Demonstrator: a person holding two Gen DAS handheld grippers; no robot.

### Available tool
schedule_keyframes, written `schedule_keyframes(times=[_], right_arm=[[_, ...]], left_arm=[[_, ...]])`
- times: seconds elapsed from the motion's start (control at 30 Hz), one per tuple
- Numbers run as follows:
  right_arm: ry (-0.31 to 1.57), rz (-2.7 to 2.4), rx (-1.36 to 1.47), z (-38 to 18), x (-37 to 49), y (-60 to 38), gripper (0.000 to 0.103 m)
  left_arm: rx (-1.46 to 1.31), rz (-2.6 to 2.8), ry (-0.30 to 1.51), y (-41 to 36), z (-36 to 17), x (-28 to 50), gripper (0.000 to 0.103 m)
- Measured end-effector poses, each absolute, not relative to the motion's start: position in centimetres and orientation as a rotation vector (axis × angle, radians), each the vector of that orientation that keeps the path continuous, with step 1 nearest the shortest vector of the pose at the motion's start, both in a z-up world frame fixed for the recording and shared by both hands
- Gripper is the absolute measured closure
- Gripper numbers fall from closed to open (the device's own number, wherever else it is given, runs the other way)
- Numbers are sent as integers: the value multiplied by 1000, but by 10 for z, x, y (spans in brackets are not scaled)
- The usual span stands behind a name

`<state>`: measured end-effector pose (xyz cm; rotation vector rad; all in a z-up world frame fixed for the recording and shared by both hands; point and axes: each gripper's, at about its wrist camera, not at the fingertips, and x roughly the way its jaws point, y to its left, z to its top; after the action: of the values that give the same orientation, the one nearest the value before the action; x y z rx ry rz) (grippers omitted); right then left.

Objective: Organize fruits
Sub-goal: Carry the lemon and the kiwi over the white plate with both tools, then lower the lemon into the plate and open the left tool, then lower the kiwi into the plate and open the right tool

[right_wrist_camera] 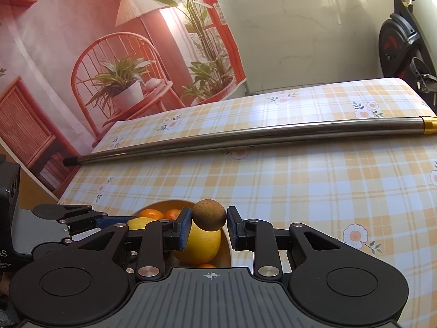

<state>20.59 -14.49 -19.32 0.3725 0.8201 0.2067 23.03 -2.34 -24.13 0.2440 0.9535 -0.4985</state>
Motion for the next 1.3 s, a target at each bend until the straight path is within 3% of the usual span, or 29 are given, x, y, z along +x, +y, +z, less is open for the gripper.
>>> schedule_keyframes(times=[0.7, 1.3], right_arm=[[838, 241, 332, -185, 197, -137, 77], [1007, 364, 162, -197, 202, -82, 77]], left_arm=[[72, -461, 892, 10, -216, 224, 37], [-55, -308, 824, 59, -200, 201, 33]])
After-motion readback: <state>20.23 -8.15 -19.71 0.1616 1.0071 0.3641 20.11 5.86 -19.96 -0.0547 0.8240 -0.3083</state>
